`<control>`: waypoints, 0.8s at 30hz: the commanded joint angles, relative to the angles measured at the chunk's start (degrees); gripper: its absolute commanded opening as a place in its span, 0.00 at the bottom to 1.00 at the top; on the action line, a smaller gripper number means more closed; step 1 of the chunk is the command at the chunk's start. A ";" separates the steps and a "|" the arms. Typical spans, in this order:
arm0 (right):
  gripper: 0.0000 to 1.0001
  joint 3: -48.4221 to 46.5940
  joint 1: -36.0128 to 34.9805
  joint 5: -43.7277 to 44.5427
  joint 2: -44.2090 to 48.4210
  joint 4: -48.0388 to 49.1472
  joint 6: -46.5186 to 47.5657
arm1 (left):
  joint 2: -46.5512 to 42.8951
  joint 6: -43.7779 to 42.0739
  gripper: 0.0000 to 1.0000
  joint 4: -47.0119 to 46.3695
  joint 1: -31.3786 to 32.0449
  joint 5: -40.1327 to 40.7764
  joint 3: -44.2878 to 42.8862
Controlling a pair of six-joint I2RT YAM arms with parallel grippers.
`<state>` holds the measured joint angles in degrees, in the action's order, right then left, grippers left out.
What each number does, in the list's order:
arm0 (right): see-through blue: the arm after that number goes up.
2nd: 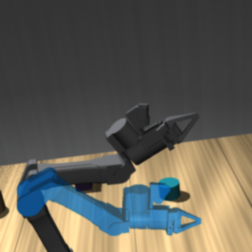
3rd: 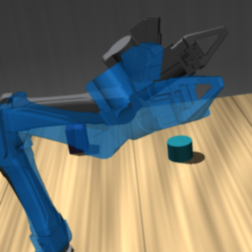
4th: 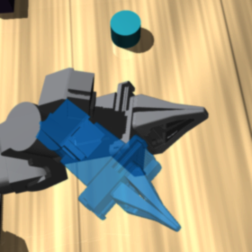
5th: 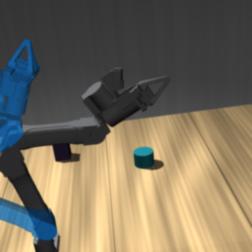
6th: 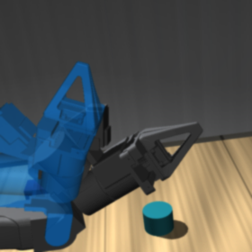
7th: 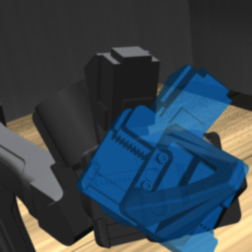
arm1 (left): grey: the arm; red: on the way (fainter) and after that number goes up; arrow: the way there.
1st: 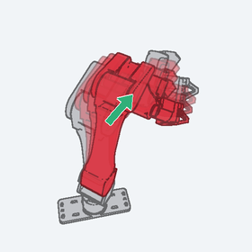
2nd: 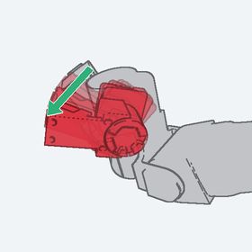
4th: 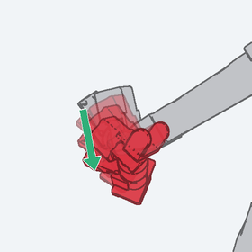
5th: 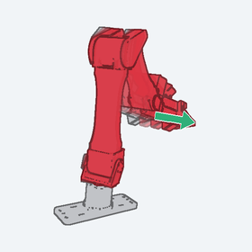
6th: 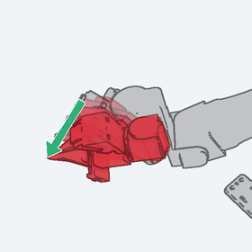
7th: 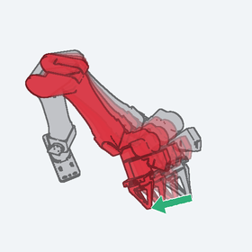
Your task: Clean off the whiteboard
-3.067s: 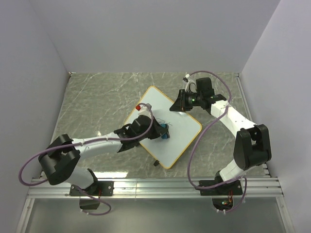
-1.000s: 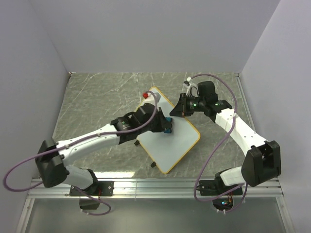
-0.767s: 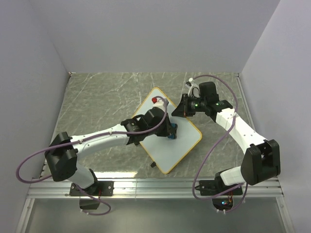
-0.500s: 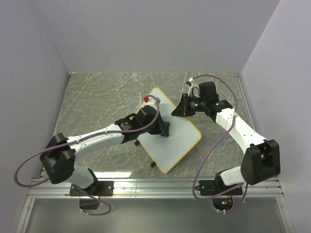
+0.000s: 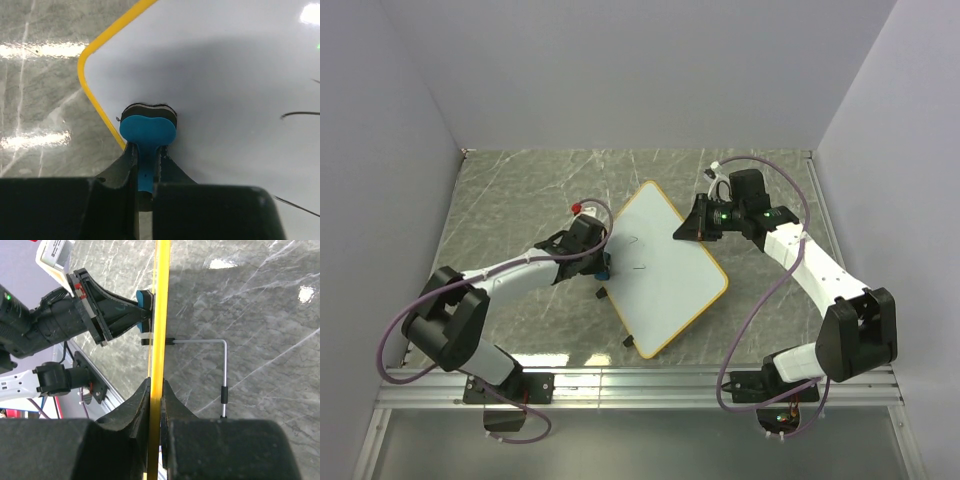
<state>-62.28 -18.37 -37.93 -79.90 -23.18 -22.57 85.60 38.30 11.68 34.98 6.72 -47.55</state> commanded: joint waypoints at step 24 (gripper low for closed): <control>0.00 -0.47 -2.02 -0.56 -1.49 -1.34 5.16 | 0.70 0.02 0.00 1.32 0.63 -12.35 -8.53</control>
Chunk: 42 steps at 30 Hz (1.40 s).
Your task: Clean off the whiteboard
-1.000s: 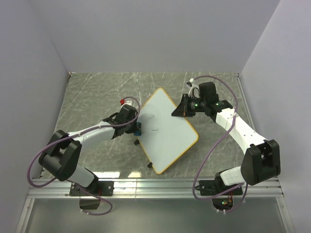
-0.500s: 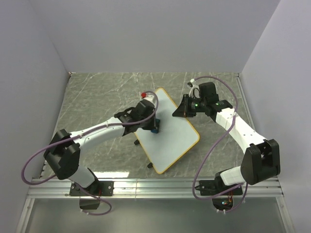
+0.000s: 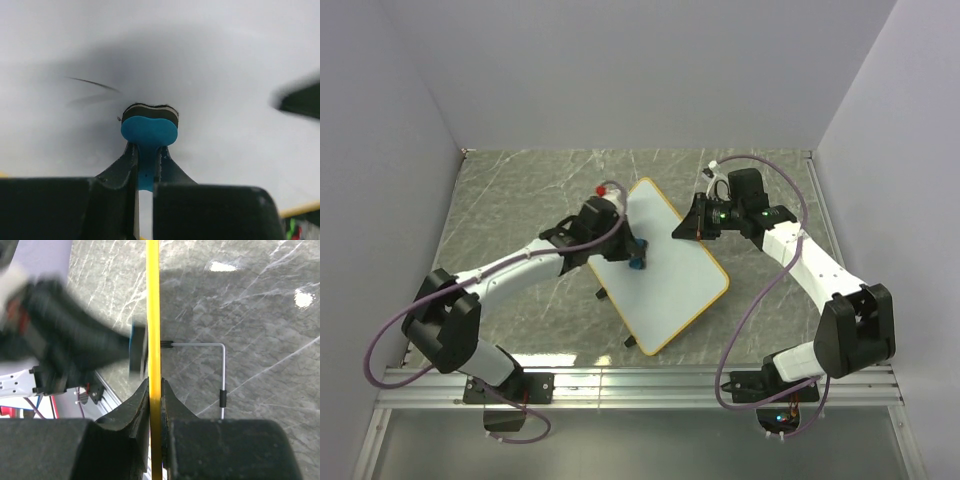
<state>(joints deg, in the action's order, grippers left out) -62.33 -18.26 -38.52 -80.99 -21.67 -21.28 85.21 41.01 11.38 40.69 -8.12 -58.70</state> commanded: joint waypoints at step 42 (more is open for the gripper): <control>0.00 2.03 0.07 -0.50 1.80 -3.11 5.11 | 19.02 -6.30 0.00 10.94 -10.54 7.94 -16.98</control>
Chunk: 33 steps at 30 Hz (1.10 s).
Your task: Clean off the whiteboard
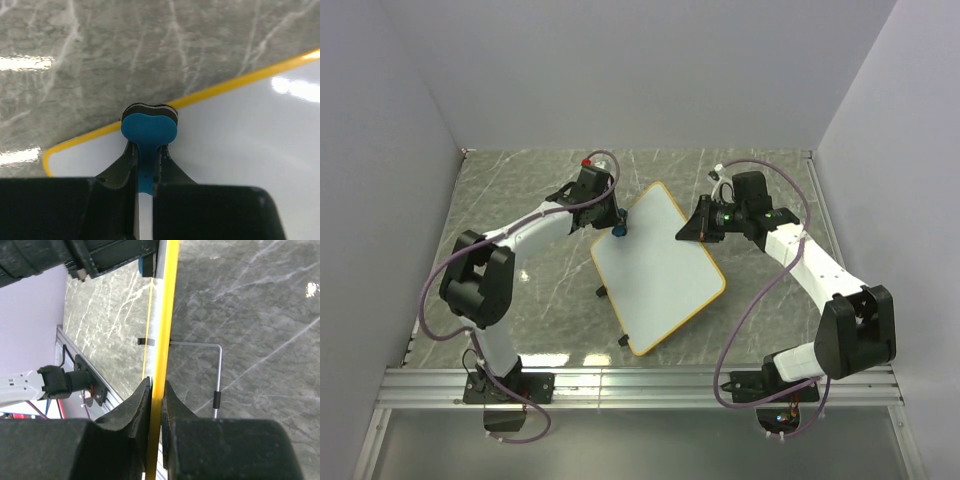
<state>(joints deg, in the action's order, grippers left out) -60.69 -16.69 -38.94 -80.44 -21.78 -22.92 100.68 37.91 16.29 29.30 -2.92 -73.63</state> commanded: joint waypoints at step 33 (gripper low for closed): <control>1.00 5.23 -0.80 2.20 12.41 2.28 0.07 | -28.43 1.46 0.00 22.65 -12.78 12.15 17.01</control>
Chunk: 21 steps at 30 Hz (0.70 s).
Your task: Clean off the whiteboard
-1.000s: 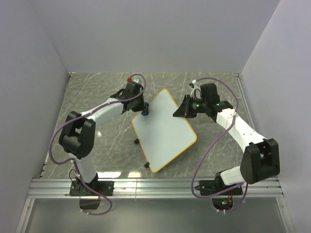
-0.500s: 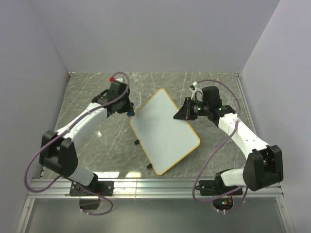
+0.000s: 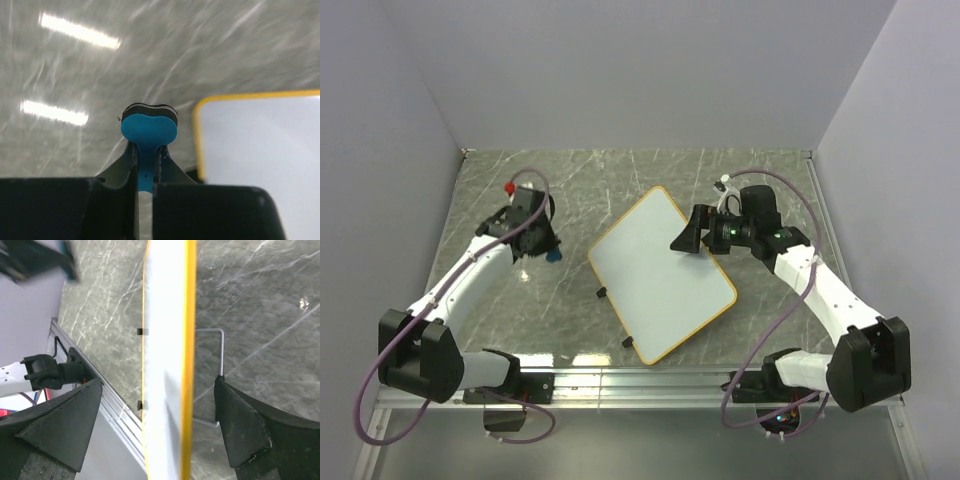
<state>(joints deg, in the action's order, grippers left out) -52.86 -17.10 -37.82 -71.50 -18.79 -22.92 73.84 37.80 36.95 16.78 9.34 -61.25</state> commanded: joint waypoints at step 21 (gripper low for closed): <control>1.00 -16.49 -0.48 13.47 22.46 -17.86 -1.87 | 7.37 7.72 0.74 -2.76 -0.34 -1.87 14.76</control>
<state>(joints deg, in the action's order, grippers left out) -67.96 -17.26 -25.21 -51.35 -34.35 -24.03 81.12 43.99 35.83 16.67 8.10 -45.98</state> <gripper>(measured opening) 0.995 0.708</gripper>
